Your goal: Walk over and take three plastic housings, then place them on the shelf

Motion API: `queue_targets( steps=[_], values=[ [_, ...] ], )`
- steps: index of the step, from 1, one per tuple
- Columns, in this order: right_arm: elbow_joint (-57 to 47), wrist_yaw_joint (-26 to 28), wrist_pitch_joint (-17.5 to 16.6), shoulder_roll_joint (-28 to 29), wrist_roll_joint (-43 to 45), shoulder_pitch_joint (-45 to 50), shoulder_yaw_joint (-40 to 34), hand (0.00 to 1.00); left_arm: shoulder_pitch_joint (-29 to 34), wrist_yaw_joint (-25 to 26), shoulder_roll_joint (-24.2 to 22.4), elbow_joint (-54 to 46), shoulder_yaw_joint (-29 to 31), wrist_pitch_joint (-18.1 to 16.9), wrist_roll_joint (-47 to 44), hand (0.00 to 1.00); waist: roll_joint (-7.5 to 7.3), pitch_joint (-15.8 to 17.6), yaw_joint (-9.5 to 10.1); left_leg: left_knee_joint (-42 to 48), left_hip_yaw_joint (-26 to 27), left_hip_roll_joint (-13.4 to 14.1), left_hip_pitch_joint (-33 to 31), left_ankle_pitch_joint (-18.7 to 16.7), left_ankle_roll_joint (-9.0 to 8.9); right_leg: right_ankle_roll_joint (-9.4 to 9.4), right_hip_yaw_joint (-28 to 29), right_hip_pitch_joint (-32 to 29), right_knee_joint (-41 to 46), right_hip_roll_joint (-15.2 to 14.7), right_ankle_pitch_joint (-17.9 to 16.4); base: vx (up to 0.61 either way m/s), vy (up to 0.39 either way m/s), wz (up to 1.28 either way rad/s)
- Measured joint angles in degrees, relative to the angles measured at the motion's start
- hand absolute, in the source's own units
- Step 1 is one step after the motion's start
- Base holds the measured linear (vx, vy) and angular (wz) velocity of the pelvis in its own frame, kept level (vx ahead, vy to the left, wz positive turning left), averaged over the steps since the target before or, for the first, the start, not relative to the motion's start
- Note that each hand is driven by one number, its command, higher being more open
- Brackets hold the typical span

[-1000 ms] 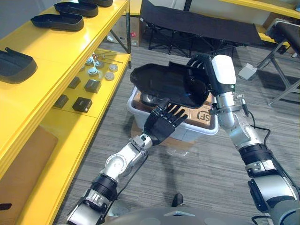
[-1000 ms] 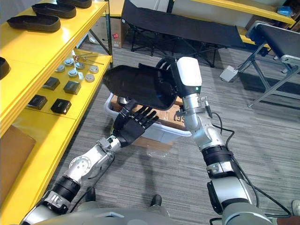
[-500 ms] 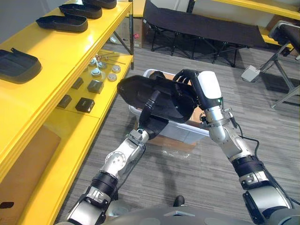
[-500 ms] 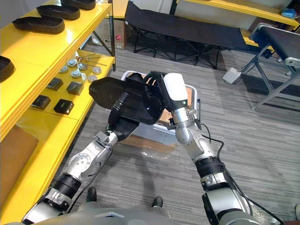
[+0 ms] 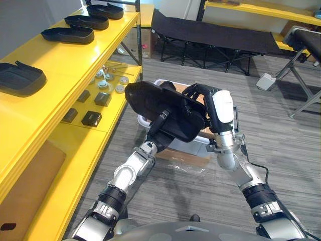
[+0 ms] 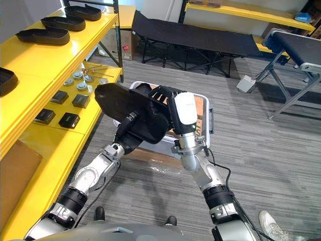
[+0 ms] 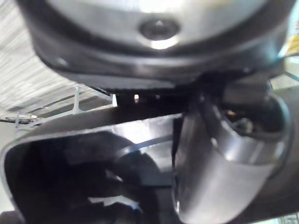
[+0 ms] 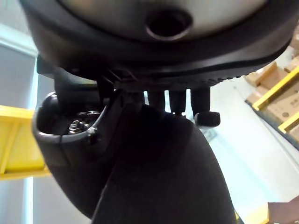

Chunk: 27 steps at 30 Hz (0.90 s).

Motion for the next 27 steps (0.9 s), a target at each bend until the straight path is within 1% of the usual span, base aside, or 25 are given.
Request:
queue_targets(
  steps=[2, 3, 7, 10, 12, 14, 15, 16, 18, 19, 20, 21, 22, 23, 24, 26, 27],
  values=[
    [0.0, -0.6, 0.0, 0.2, -0.2, 0.1, 0.0, 0.00, 0.0, -0.3, 0.0, 0.0, -0.6, -0.8, -0.1, 0.00, -0.04, -0.1, 0.07, 0.0, 0.0, 0.0, 0.0, 0.0, 0.00, -0.01, 0.0, 0.0, 0.0, 0.0, 0.0, 0.00, 0.000, 0.00],
    [0.0, -0.7, 0.0, 0.2, -0.3, 0.2, 0.0, 1.00, 0.0, -0.3, 0.0, 0.0, -0.8, -1.2, -0.2, 0.00, -0.06, -0.2, 0.05, 0.0, 0.0, 0.0, 0.0, 0.0, 0.00, -0.01, 0.0, 0.0, 0.0, 0.0, 0.0, 0.00, 0.000, 0.00],
    [0.0, -1.3, 0.0, 0.6, -0.4, 0.4, 0.5, 1.00, 0.0, -0.4, 0.1, -0.8, -2.0, -3.8, -0.7, 0.00, -0.10, -0.6, -0.08, 0.0, 0.0, 0.0, 0.0, 0.0, 0.02, -0.01, 0.0, 0.0, 0.0, 0.0, 0.0, 0.00, 0.000, 0.00],
    [-0.2, -3.5, 0.0, 0.9, 0.2, 0.9, 3.2, 1.00, 0.1, -0.3, 0.2, -2.6, -1.9, -6.2, -0.6, 0.00, -0.10, -0.6, -0.05, 0.0, 0.0, 0.0, 0.1, 0.0, 0.04, -0.02, 0.0, 0.0, 0.0, 0.0, 0.0, 0.00, 0.000, 0.00],
    [-0.2, -4.8, 1.2, 1.2, 0.6, 1.1, 4.0, 1.00, 0.3, -0.3, 0.3, -3.2, -1.8, -8.1, -0.2, 0.00, -0.19, -0.7, 0.07, 0.0, 0.0, 0.0, 0.2, -0.1, 0.15, -0.02, 0.0, 0.2, 0.0, 0.0, 0.0, 0.00, 0.000, 0.00],
    [-1.2, -5.6, 2.6, 2.6, 2.0, 2.3, 4.3, 1.00, 1.2, 0.1, 0.2, -5.2, -1.6, -10.3, 0.5, 0.00, -0.27, -0.7, 0.20, 0.0, 0.0, 0.0, 0.4, -0.5, 0.12, -0.12, 0.0, 0.3, 0.0, 0.0, -0.1, 0.00, 0.000, -0.03],
    [-2.1, -5.6, 3.4, 4.1, 2.7, 3.3, 4.4, 1.00, 2.6, 1.1, 0.1, -7.9, -0.9, -11.6, 2.5, 0.00, -0.28, -0.8, 0.18, 0.0, 0.3, 0.0, 0.7, -0.6, 0.13, -0.24, 0.2, 0.3, 0.0, 0.0, -0.2, 0.00, 0.000, -0.08],
    [-3.2, -5.6, 4.0, 4.6, 3.0, 4.1, 4.3, 1.00, 3.3, 2.0, 0.0, -9.4, -0.5, -12.2, 4.6, 0.00, -0.26, -0.8, 0.22, 0.0, 0.4, 0.0, 0.8, -0.6, 0.11, -0.26, 0.3, 0.2, 0.0, 0.0, -0.2, 0.00, 0.000, -0.12],
    [-6.2, -5.5, 5.5, 5.6, 5.4, 6.7, 3.8, 1.00, 5.0, 4.6, -0.9, -14.4, 2.6, -14.5, 13.8, 0.00, -0.19, -0.8, 0.21, 0.0, 0.9, 0.0, 0.9, -0.7, 0.01, -0.35, 0.8, -0.1, 0.0, 0.0, -0.3, 0.00, 0.000, -0.10],
    [-6.8, -5.4, 6.0, 5.7, 6.3, 7.0, 3.7, 1.00, 5.1, 5.5, -1.0, -15.4, 3.3, -14.8, 16.6, 0.00, -0.14, -0.8, 0.13, 0.0, 1.0, 0.0, 0.9, -0.8, -0.08, -0.35, 0.9, -0.1, 0.0, 0.0, -0.3, 0.00, 0.000, -0.09],
    [-8.2, -5.4, 7.2, 6.0, 7.3, 7.6, 2.8, 1.00, 5.7, 7.8, -1.4, -16.8, 5.7, -15.9, 22.4, 0.00, 0.04, -1.0, -0.09, 0.0, 1.3, 0.0, 1.0, -0.8, -0.16, -0.35, 1.2, -0.2, 0.0, 0.0, -0.3, 0.00, 0.000, -0.08],
    [-8.8, -5.4, 7.7, 6.5, 7.7, 8.0, 1.9, 1.00, 6.0, 8.9, -1.8, -17.5, 7.2, -16.1, 25.2, 0.00, 0.17, -1.0, -0.25, 0.0, 1.5, 0.0, 1.1, -0.9, -0.13, -0.35, 1.4, -0.3, 0.0, 0.0, -0.3, 0.01, 0.000, -0.09],
    [-10.7, -5.3, 8.3, 7.6, 9.5, 9.4, -0.2, 1.00, 6.3, 11.4, -2.7, -18.0, 9.4, -16.4, 30.5, 0.00, 0.53, -1.3, -0.30, 0.0, 1.5, 0.0, 1.1, -1.1, -0.26, -0.36, 1.5, -0.3, 0.0, 0.0, -0.3, 0.01, -0.001, -0.06],
    [-12.8, -5.4, 9.1, 8.9, 11.6, 10.9, -2.4, 1.00, 6.5, 15.0, -3.4, -18.1, 11.3, -17.2, 37.5, 0.00, 1.01, -1.6, -0.37, 0.0, 1.5, -0.1, 1.2, -1.4, -0.08, -0.37, 1.6, -0.3, 0.0, 0.0, -0.3, 0.01, -0.002, -0.05],
    [-13.2, -5.4, 9.4, 9.9, 12.5, 11.5, -4.3, 1.00, 6.9, 16.7, -3.5, -18.1, 12.7, -17.7, 40.8, 0.00, 1.21, -1.7, -0.51, 0.0, 1.5, -0.1, 1.3, -1.4, -0.16, -0.39, 1.6, -0.3, 0.0, 0.0, -0.3, 0.02, -0.001, -0.06],
    [-14.3, -5.5, 10.9, 12.7, 19.5, 14.6, -12.5, 1.00, 8.7, 24.6, -3.6, -18.2, 20.9, -19.7, 54.0, 0.00, 1.86, -2.0, -1.42, 0.0, 1.6, -0.1, 1.7, -2.0, 0.04, -0.47, 1.8, -0.2, 0.0, 0.0, -0.5, 0.02, -0.001, -0.09],
    [-14.3, -5.6, 11.2, 13.2, 21.6, 15.4, -14.3, 1.00, 9.2, 26.3, -3.6, -18.2, 23.3, -20.2, 56.1, 0.00, 1.95, -2.1, -1.64, 0.0, 1.7, -0.1, 1.8, -2.1, -0.04, -0.46, 2.0, -0.2, 0.0, 0.0, -0.6, 0.03, -0.002, -0.12]
  ],
)
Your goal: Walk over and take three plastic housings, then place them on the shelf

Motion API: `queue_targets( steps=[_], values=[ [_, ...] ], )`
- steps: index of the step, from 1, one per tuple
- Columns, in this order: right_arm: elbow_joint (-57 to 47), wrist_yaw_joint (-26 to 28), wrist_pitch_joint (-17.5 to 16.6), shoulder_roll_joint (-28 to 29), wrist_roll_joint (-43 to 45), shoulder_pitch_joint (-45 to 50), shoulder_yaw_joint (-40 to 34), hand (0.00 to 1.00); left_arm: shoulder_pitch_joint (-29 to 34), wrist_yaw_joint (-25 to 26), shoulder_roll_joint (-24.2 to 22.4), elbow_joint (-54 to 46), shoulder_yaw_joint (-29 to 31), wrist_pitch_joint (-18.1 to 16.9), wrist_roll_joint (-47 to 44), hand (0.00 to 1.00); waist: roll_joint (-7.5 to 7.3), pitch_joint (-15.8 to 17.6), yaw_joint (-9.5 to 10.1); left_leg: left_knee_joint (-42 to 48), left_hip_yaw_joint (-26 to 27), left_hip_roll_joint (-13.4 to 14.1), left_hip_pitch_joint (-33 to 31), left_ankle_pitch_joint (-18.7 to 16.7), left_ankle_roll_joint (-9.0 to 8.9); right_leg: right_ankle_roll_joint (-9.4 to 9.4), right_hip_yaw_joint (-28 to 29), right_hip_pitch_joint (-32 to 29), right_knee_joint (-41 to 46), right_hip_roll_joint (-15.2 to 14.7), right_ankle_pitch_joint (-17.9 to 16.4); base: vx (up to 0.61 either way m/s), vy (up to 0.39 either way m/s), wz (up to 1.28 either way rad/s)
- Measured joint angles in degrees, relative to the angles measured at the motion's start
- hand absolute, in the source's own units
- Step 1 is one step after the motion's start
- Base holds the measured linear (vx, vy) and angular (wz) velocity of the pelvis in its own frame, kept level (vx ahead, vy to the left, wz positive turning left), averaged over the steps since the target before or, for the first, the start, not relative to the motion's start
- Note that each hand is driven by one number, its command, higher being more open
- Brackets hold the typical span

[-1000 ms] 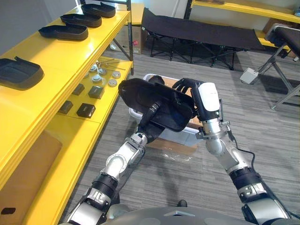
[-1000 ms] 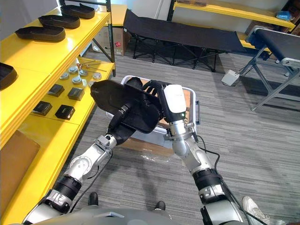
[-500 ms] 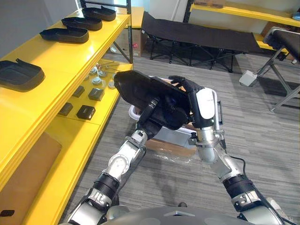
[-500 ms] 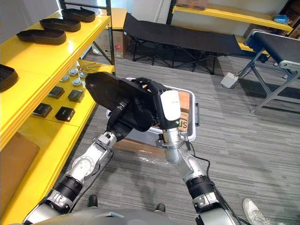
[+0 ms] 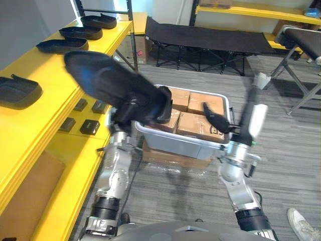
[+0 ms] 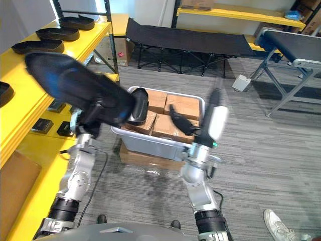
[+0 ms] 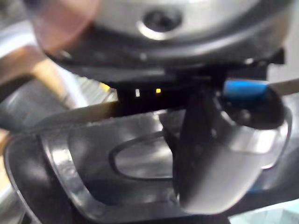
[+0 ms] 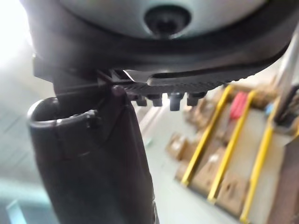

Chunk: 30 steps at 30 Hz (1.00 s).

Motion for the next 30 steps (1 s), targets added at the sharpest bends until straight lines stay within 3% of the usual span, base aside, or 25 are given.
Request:
queue_targets(
  steps=[2, 4, 7, 11, 15, 20, 24, 27, 30],
  values=[
    [0.0, 0.1, 0.5, 1.1, 5.2, 5.2, -5.9, 1.00, 1.5, 7.8, 0.4, -1.3, 7.5, -0.2, 10.9, 0.00, 0.22, -0.1, -0.26, 0.0, 0.4, 0.0, 0.2, 0.0, -0.02, -0.10, 0.3, -0.1, 0.0, 0.0, -0.3, 0.03, -0.003, -0.10],
    [0.0, 1.3, 1.7, 1.2, 5.5, 9.0, -7.0, 1.00, 3.5, 12.2, 1.1, -3.6, 11.0, 0.3, 19.7, 0.00, 0.26, -0.1, -0.25, 0.9, 0.7, 0.0, 0.1, -0.5, -0.05, -0.17, 0.7, -0.1, 0.0, 0.0, -0.4, 0.03, -0.001, -0.10],
    [0.0, 6.3, 1.8, 1.2, 5.5, 11.8, -5.3, 1.00, 4.5, 13.9, 1.6, -5.9, 12.3, 0.6, 28.4, 0.00, 0.51, -0.1, -0.03, 2.5, 1.0, 0.1, -0.2, -1.7, -0.08, -0.11, 1.0, 0.1, 0.0, -0.2, -0.5, 0.01, 0.001, -0.06],
    [0.0, 12.9, 1.8, 1.3, 6.6, 12.7, 1.1, 1.00, 5.1, 9.3, 1.7, -7.7, 10.3, -0.5, 29.7, 0.00, 1.47, -0.4, 0.00, 2.8, 0.8, 0.1, -0.6, -2.4, -0.16, -0.54, 1.0, -0.3, 0.0, -0.2, -0.9, 0.00, 0.000, 0.00],
    [1.6, 16.6, 1.8, 1.4, 10.8, 14.6, 4.6, 1.00, 10.2, 0.8, 1.4, -8.8, 4.7, -4.4, 23.4, 0.00, 1.86, -0.4, -0.11, 2.8, 1.1, 0.1, -1.0, -2.6, -0.04, -0.41, 1.3, -1.0, 0.0, -0.2, -0.8, 0.02, 0.002, -0.05],
    [7.7, 27.2, 2.2, 1.3, 28.8, 14.3, 4.7, 1.00, 15.8, -8.7, -0.1, -8.6, 1.2, -4.9, 14.5, 0.00, 2.04, -0.4, -0.24, 4.1, 2.0, 0.1, -1.0, -3.3, -0.05, -0.17, 2.2, -0.9, 0.0, -0.2, -0.6, 0.04, 0.004, -0.11],
    [10.5, 33.4, 2.8, 0.5, 38.8, 10.9, 5.7, 1.00, 17.2, -11.8, 0.1, -8.7, 2.0, -6.7, 14.2, 0.00, 2.24, -0.2, 0.31, 4.6, 1.1, 0.1, -1.1, -3.7, 0.10, -0.17, 0.9, 0.0, 0.0, -0.2, -0.6, 0.01, 0.004, 0.09],
    [11.5, 35.8, 3.8, -0.9, 39.9, 7.6, 7.1, 1.00, 17.2, -13.8, 0.9, -9.2, 2.4, -7.1, 14.2, 0.00, 2.49, -0.1, 2.03, 4.7, -0.9, 0.0, -1.4, -4.0, 0.57, -0.29, -1.3, 1.1, 0.0, -0.2, -0.8, -0.02, 0.002, 0.39],
    [11.5, 40.7, 4.0, -2.1, 40.0, 4.5, 8.4, 1.00, 17.9, -15.8, 1.4, -12.5, 2.6, -7.1, 14.1, 0.00, 2.55, 0.3, 5.03, 4.8, -7.8, -1.3, -3.2, -3.7, 0.61, 0.14, -6.6, 3.1, 0.0, -0.5, -1.8, -0.02, -0.003, 0.77]
  ],
)
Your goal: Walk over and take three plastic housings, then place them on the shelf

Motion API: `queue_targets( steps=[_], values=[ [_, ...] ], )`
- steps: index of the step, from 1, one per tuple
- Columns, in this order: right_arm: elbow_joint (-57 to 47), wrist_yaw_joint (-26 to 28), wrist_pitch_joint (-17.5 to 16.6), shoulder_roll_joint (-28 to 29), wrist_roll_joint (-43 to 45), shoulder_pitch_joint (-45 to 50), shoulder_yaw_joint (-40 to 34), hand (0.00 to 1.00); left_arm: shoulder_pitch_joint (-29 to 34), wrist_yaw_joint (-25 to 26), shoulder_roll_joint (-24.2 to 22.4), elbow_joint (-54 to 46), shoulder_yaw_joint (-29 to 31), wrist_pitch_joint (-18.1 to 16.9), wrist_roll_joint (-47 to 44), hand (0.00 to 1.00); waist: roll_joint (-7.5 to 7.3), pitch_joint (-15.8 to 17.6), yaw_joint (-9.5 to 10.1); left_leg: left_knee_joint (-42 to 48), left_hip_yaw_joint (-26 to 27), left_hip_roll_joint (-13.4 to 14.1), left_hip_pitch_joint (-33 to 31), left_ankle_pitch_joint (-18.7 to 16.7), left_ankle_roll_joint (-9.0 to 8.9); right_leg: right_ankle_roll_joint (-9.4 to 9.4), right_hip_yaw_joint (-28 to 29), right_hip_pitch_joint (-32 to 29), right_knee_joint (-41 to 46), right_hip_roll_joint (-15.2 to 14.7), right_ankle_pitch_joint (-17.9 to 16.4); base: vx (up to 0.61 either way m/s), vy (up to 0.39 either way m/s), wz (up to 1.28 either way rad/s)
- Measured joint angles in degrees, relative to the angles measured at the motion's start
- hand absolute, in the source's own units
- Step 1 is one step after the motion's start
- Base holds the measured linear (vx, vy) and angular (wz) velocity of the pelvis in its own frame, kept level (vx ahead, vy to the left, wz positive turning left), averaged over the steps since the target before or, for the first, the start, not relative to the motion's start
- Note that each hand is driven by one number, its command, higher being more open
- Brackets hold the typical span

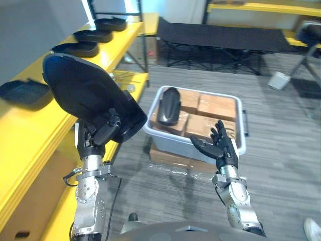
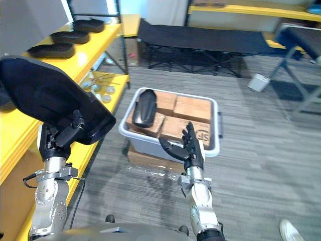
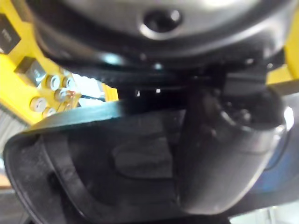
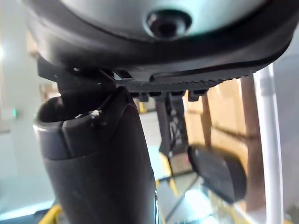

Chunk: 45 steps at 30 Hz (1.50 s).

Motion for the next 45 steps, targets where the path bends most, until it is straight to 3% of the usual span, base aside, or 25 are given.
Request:
queue_targets(
  steps=[6, 14, 21, 24, 27, 29, 32, 33, 34, 35, 36, 37, 39, 40, 42, 43, 45],
  values=[
    [0.0, 5.0, 1.2, -0.1, 0.0, -2.1, 1.2, 1.00, 6.6, -4.3, -0.1, -7.4, 4.6, -0.2, 0.0, 0.00, -0.45, 0.7, 4.75, -0.2, -7.3, -1.2, -1.9, 1.2, -0.53, 0.70, -7.3, 2.6, 2.5, -0.4, -2.8, 0.03, -0.022, 0.60],
    [0.1, 9.0, 1.2, 0.1, 1.7, -7.0, 7.0, 1.00, 9.3, -6.9, -0.4, -7.4, 8.2, -0.3, -0.5, 0.00, -1.57, 2.5, 7.60, 0.2, -11.1, -2.2, -1.9, 1.0, -0.38, -0.19, -11.3, 4.8, 4.8, -1.1, -3.9, 0.01, -0.011, 0.25],
    [0.1, 12.3, 3.1, -1.8, 1.0, -10.8, 16.2, 1.00, 12.0, -9.7, -1.1, -7.4, 14.5, -0.6, -2.8, 0.00, -0.83, 3.1, 8.39, 1.8, -11.1, -2.2, -2.0, 0.1, -0.40, 0.17, -12.1, 5.8, 5.5, -1.2, -5.0, -0.01, -0.018, 0.07],
    [0.0, 10.9, 5.1, -2.5, 1.0, -10.6, 14.5, 1.00, 10.3, -12.7, 0.6, -7.4, 15.0, -1.7, -3.1, 0.00, -0.50, 3.3, 8.02, 0.9, -12.8, -3.1, -4.6, 2.4, 0.21, 0.67, -16.1, 6.4, 6.0, -1.4, -6.5, -0.02, -0.030, 0.66],
    [0.0, 8.7, 5.7, -3.2, -0.3, -9.0, 9.5, 1.00, 9.0, -16.2, 1.0, -7.4, 15.0, -2.7, -5.4, 0.00, 0.50, 4.1, 7.84, -2.0, -14.8, -4.0, -4.9, 4.7, 0.94, -0.30, -17.5, 5.7, 11.0, -3.3, -8.6, -0.03, 0.037, 0.63],
    [-1.0, 7.9, 5.7, -3.7, 0.0, -5.9, 4.9, 1.00, 8.7, -19.2, 2.3, -7.4, 14.8, -2.8, -5.7, 0.00, 1.10, 4.5, 6.36, -2.2, -14.9, -4.8, -5.0, 5.7, 2.18, -0.93, -12.8, 4.9, 18.5, -5.7, -8.9, 0.00, 0.105, 0.94],
    [-4.5, 7.8, 5.7, -3.3, 1.7, -1.5, 0.3, 1.00, 8.4, -22.3, 5.6, -7.4, 13.3, -5.0, -7.7, 0.00, -0.32, 5.2, 5.24, -2.4, -16.5, -6.1, -5.0, 6.6, 3.16, -1.19, -3.1, 1.6, 28.1, -7.7, -8.8, 0.04, 0.044, 0.78],
    [-5.0, 8.5, 5.7, -3.0, 2.2, -1.1, -0.2, 1.00, 8.2, -22.6, 5.7, -7.3, 13.1, -5.0, -8.1, 0.00, -0.03, 5.5, 4.60, -2.7, -17.4, -6.2, -5.1, 7.1, 3.42, -2.13, -0.4, 0.8, 29.4, -7.0, -10.6, 0.04, -0.099, 0.46],
    [-5.5, 9.6, 5.6, -2.8, 2.2, -1.2, -0.2, 1.00, 7.9, -22.5, 5.8, -6.9, 12.5, -5.0, -9.1, 0.00, -0.89, 5.4, 3.96, -3.3, -18.1, -6.7, -5.2, 8.5, 3.08, -2.61, 1.6, 0.3, 28.4, -4.7, -15.5, 0.04, -0.164, 0.37],
    [-6.2, 11.5, 5.6, -3.1, 2.1, -1.3, -0.2, 1.00, 7.8, -22.3, 5.4, -6.3, 11.4, -5.0, -9.4, 0.00, -1.92, 5.2, 4.06, -3.3, -17.7, -7.8, -5.2, 8.8, 2.72, -4.36, 0.2, 1.1, 26.2, -4.2, -17.5, 0.02, -0.128, 0.13],
    [-6.3, 12.2, 5.4, -3.1, 1.9, -1.6, -0.2, 1.00, 7.9, -22.1, 5.4, -6.1, 10.8, -5.0, -9.4, 0.00, -1.77, 5.3, 4.23, -3.0, -17.1, -7.9, -5.5, 9.1, 2.77, -3.94, 1.4, 1.1, 25.1, -4.0, -17.6, 0.00, -0.065, -0.01],
    [-6.3, 13.2, 4.5, -3.2, 1.0, -2.3, -0.2, 1.00, 7.8, -22.4, 5.4, -5.9, 9.4, -5.0, -9.3, 0.00, -0.34, 6.1, 4.19, -2.3, -16.2, -7.6, -6.3, 9.4, 2.94, -3.67, 1.7, 1.6, 23.2, -3.1, -17.7, -0.06, -0.011, -0.08],
    [-6.3, 14.2, 4.4, -3.3, 0.9, -2.4, 0.2, 1.00, 7.7, -22.7, 5.5, -5.9, 7.5, -5.0, -9.3, 0.00, 0.41, 6.5, 4.18, -2.0, -15.8, -7.7, -6.9, 10.0, 2.66, -1.19, 1.5, 2.7, 20.1, -2.6, -19.3, -0.10, -0.054, -0.03],
    [-6.3, 14.3, 4.4, -3.7, 0.9, -2.2, 0.7, 1.00, 7.5, -22.8, 5.2, -5.6, 6.0, -5.0, -9.3, 0.00, 0.76, 6.7, 4.13, -1.9, -15.7, -7.6, -7.4, 10.5, 2.49, 1.53, 1.4, 3.2, 18.9, -2.3, -20.4, -0.15, -0.081, 0.25],
    [-6.3, 14.2, 4.4, -4.2, 0.9, -1.5, 0.5, 1.00, 7.7, -23.5, 4.8, -4.8, 3.3, -4.8, -9.2, 0.00, 2.15, 7.4, 2.16, -1.8, -10.0, -6.4, -7.8, 10.2, 6.68, 1.06, -1.3, 4.2, 19.7, -1.5, -20.9, -0.17, -0.047, 0.64],
    [-6.3, 14.0, 4.4, -4.6, 0.9, -0.6, -0.1, 1.00, 7.7, -24.3, 4.9, -4.7, 1.6, -4.7, -8.9, 0.00, 2.22, 7.7, 0.71, -1.1, -3.5, -4.7, -8.5, 8.2, 7.75, 1.03, -3.8, 5.2, 19.9, -1.4, -20.9, -0.18, 0.000, 0.90],
    [-6.4, 14.0, 4.2, -6.2, 0.9, 0.2, -1.0, 1.00, 7.7, -25.0, 4.8, -4.7, -0.7, -4.7, -8.8, 0.00, 1.77, 8.0, 0.47, -0.5, 0.9, -3.6, -9.6, 6.9, 7.26, 0.71, -5.1, 4.9, 20.5, -2.4, -21.1, -0.14, 0.044, 0.53]
  ],
)
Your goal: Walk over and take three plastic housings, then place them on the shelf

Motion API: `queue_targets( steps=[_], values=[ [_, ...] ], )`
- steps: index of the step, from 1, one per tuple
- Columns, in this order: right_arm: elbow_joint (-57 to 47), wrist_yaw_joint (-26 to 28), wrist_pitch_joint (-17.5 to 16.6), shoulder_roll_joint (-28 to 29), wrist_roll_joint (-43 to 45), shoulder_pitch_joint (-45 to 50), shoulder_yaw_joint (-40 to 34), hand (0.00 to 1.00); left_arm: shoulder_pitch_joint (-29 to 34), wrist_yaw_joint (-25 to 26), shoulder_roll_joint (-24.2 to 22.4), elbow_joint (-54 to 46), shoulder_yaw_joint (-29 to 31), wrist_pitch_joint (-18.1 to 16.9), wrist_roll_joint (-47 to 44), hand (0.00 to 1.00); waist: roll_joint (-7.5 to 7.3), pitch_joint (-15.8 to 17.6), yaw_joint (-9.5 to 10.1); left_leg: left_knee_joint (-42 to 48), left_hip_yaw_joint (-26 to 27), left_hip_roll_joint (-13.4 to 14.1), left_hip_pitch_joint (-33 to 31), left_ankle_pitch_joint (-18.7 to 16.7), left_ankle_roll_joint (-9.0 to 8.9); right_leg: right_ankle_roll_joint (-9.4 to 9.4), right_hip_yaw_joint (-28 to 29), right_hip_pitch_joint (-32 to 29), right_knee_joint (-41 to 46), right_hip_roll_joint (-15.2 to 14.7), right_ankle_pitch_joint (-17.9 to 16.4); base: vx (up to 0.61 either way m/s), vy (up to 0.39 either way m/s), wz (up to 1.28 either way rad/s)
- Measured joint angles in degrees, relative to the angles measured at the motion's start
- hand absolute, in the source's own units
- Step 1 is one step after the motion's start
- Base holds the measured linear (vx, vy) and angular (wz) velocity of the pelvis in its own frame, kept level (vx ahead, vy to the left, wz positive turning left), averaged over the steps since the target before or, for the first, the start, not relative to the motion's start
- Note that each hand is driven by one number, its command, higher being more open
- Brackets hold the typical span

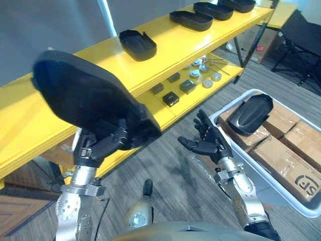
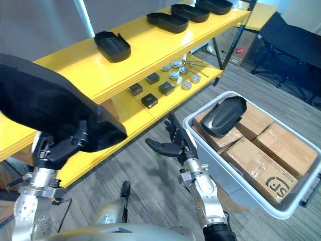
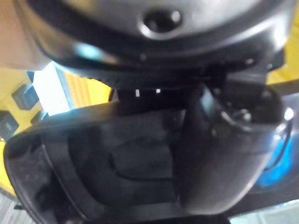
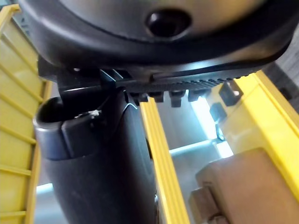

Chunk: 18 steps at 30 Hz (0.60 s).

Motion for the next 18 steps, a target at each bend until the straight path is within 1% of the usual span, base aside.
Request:
queue_targets(
  steps=[1, 2, 3, 4, 5, 6, 7, 8, 9, 10, 11, 12, 13, 14, 15, 16, 17, 18],
  values=[
    [0.0, 0.1, -0.1, -0.3, 0.0, 0.0, -0.7, 1.00, 0.0, 0.0, 0.0, 0.0, -0.3, 0.0, 0.0, 0.00, 0.53, 0.5, 0.37, 2.0, 1.6, 0.2, -0.4, -0.1, 0.06, 0.05, 0.4, -0.1, 0.5, -0.5, -0.2, -0.06, 0.081, -0.18],
    [0.0, 0.2, -0.5, -0.2, 0.0, 0.0, -1.5, 1.00, 0.6, 0.6, 0.0, 0.0, -0.2, 0.0, 0.0, 0.00, 0.58, 1.0, 1.15, 4.2, 3.2, 0.1, -0.4, -0.4, 0.20, 0.70, 1.3, -0.2, 1.6, -1.1, -0.7, -0.03, 0.068, -0.26],
    [-0.1, 0.3, -1.3, 0.3, 0.1, 0.0, -1.5, 1.00, 1.1, 1.6, 0.0, 0.0, 0.4, 0.0, 0.0, 0.00, 0.66, 0.8, 1.00, 6.0, 5.1, -0.2, -0.6, -0.2, -0.10, 1.15, 1.8, 0.0, 2.3, -2.4, -1.1, 0.02, 0.100, -0.22],
    [-0.4, 0.3, -1.8, 0.5, 0.1, 0.0, -1.5, 1.00, 1.0, 1.9, 0.0, 0.0, 0.5, 0.0, 0.0, 0.00, 0.41, 0.8, 0.90, 7.2, 5.8, -0.4, -1.2, -0.2, -0.08, 1.16, 1.8, 0.0, 2.5, -3.1, -1.1, 0.05, 0.099, -0.01],
    [-1.2, 0.2, -2.9, 0.8, 0.2, -0.1, -1.5, 1.00, 0.5, 2.4, 0.0, 0.0, 0.8, 0.0, -0.1, 0.00, 0.15, 1.0, 0.91, 10.4, 6.5, -0.9, -2.7, -0.3, 0.07, 1.32, 1.8, 0.0, 2.8, -4.2, -1.2, 0.06, 0.114, 0.06],
    [-1.4, 0.1, -3.3, 1.2, 0.1, -0.4, -1.5, 1.00, 0.3, 2.4, 0.0, 0.0, 1.0, 0.0, -0.1, 0.00, -0.24, 1.2, 0.95, 12.2, 6.9, -1.3, -3.5, -1.5, 0.24, 1.34, 1.8, 0.1, 2.8, -4.8, -1.2, 0.10, 0.150, 0.04],
    [-1.9, -0.4, -3.6, 2.4, 0.1, -1.1, -1.3, 1.00, 0.3, 2.4, 0.0, -0.2, 1.9, 0.1, -0.2, 0.00, -1.06, 1.6, 1.31, 16.5, 7.4, -1.9, -5.1, -4.4, 0.96, 1.23, 1.9, 0.5, 2.5, -6.0, -1.2, 0.15, 0.188, 0.03],
    [-2.2, -1.5, -4.0, 3.7, 0.0, -1.7, -1.3, 1.00, 0.3, 2.4, 0.0, -0.4, 2.6, 0.7, -0.2, 0.00, -1.93, 2.0, 1.69, 20.0, 7.8, -2.9, -5.6, -7.6, 1.39, 0.33, 1.5, 2.3, 1.7, -6.9, -0.3, 0.18, 0.189, 0.04],
    [-2.3, -2.0, -4.4, 4.1, 0.0, -1.8, -1.4, 1.00, 0.3, 2.3, -0.1, -0.3, 2.7, 1.0, -0.2, 0.00, -1.95, 2.0, 1.77, 21.2, 7.8, -3.2, -5.7, -8.9, 1.49, -0.52, 1.7, 3.0, 2.5, -7.2, 0.5, 0.21, 0.203, 0.23],
    [-2.7, -3.2, -4.9, 4.4, 0.1, -2.0, -1.5, 1.00, 0.3, 2.3, -0.2, -0.3, 2.8, 1.3, -0.2, 0.00, -1.67, 1.9, 1.62, 22.5, 7.1, -4.0, -5.7, -10.5, 2.25, -3.27, 3.0, 1.0, 8.5, -9.0, 3.2, 0.23, 0.245, 0.38],
    [-3.2, -3.8, -5.7, 4.5, 0.1, -2.0, -1.6, 1.00, 0.1, 2.2, -0.1, -0.3, 3.2, 1.3, -0.2, 0.00, -1.82, 1.8, 1.58, 22.0, 6.6, -5.1, -4.8, -11.2, 3.00, -6.96, 5.5, -2.5, 15.9, -11.1, 7.1, 0.23, 0.258, 0.42],
    [-3.4, -3.9, -6.2, 4.6, 0.1, -2.0, -1.6, 1.00, 0.0, 2.1, 0.0, -0.3, 3.5, 1.3, -0.2, 0.00, -1.95, 1.8, 1.61, 21.3, 6.5, -5.5, -4.1, -11.5, 3.36, -8.33, 7.0, -4.2, 19.0, -12.0, 9.8, 0.24, 0.236, 0.33],
    [-3.4, -3.9, -7.3, 5.0, 0.1, -2.2, -1.5, 1.00, 0.0, 2.2, 0.6, -0.3, 4.3, 1.3, -0.2, 0.00, -2.61, 1.7, 1.57, 19.0, 6.2, -6.7, -2.0, -11.8, 3.76, -9.17, 10.4, -7.2, 23.9, -13.4, 16.8, 0.31, 0.180, 0.30],
    [-3.4, -4.0, -8.4, 5.6, 0.0, -2.3, -1.3, 1.00, -0.1, 2.7, 1.5, -0.3, 5.3, 1.3, -0.2, 0.00, -2.79, 1.6, 1.24, 16.9, 4.8, -7.3, 0.2, -11.8, 4.87, -7.56, 13.2, -9.6, 28.7, -13.5, 19.0, 0.32, 0.151, 0.31],
    [-3.3, -4.0, -8.8, 5.9, 0.0, -2.6, -1.1, 1.00, -0.3, 3.3, 1.9, -0.3, 5.9, 1.3, -0.3, 0.00, -2.63, 1.7, 0.98, 16.4, 3.9, -7.4, 1.0, -12.0, 5.39, -7.36, 13.6, -11.0, 31.8, -12.8, 15.8, 0.32, 0.107, 0.31],
    [-3.3, -4.1, -9.1, 5.7, 0.0, -3.6, -0.6, 1.00, -0.8, 4.0, 2.2, -0.2, 6.9, 1.3, -0.3, 0.00, -2.14, 1.9, 0.80, 15.6, 2.9, -7.1, 2.8, -12.1, 6.02, -8.01, 13.7, -12.8, 34.9, -11.2, 10.6, 0.29, 0.100, 0.23],
    [-3.3, -4.2, -9.1, 5.2, 0.0, -5.3, -0.2, 1.00, -1.7, 4.7, 2.5, -0.2, 7.7, 1.3, -0.4, 0.00, -1.31, 2.2, 0.78, 14.3, 2.0, -6.7, 5.3, -12.4, 6.06, -7.91, 13.0, -14.4, 34.6, -8.1, 6.0, 0.33, 0.114, 0.26],
    [-3.3, -4.1, -9.2, 4.6, 0.0, -6.9, 0.1, 1.00, -2.6, 5.1, 3.0, -0.2, 7.9, 1.3, -0.8, 0.00, -0.89, 2.1, 0.76, 13.3, 1.1, -6.6, 7.0, -12.7, 5.90, -8.12, 12.6, -15.5, 31.6, -5.6, 3.6, 0.30, 0.084, 0.45]
  ],
)
